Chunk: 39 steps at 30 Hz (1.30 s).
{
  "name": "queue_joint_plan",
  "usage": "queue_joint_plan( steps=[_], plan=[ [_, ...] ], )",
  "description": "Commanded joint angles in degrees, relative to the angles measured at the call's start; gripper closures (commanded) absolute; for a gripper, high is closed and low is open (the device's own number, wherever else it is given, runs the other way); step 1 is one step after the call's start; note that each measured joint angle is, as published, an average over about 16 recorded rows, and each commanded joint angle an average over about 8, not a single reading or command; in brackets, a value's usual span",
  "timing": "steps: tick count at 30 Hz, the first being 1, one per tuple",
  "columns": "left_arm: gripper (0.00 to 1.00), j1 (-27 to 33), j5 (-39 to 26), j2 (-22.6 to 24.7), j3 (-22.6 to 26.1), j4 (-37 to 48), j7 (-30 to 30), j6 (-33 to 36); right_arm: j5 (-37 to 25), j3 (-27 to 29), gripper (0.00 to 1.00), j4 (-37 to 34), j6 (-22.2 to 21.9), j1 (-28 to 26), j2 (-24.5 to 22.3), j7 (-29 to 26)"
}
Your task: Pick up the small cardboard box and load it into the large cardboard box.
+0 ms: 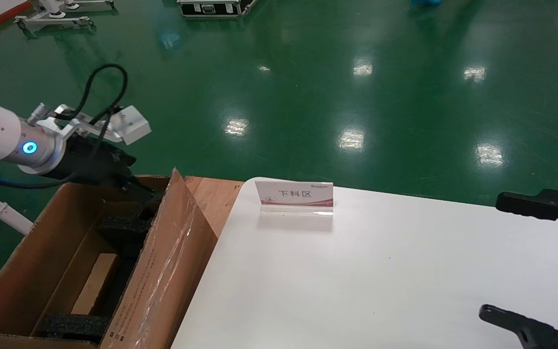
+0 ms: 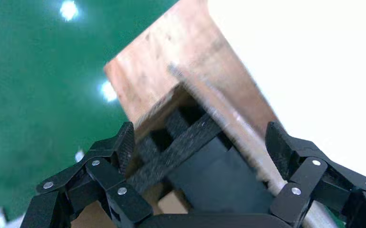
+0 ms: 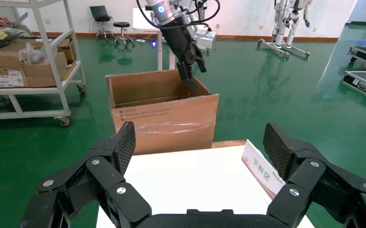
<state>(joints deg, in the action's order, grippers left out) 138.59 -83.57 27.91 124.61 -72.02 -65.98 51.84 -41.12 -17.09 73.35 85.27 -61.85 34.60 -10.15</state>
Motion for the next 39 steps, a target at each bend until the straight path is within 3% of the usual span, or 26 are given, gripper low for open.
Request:
queue_joint_plan(
  steps=[1,5,9,39],
  plan=[
    [0.0,0.6,-0.1,-0.4,-0.1,-1.8,-0.1,-0.6,0.0,0.0,0.0,0.0,0.0,0.0,0.0,0.0],
    [0.0,-0.9,0.6,-0.3,-2.7,-2.6,1.1,-0.1,0.0,0.0,0.0,0.0,0.0,0.0,0.0,0.0],
    [0.0,-4.8,2.8,0.0,-8.3,-2.9,3.9,1.7,0.0,0.0,0.0,0.0,0.0,0.0,0.0,0.0],
    [0.0,-43.9,23.9,3.9,-62.7,-2.2,31.7,19.1,-0.3,0.4,0.0,0.1,0.1,0.1,0.2,-0.2]
  ],
)
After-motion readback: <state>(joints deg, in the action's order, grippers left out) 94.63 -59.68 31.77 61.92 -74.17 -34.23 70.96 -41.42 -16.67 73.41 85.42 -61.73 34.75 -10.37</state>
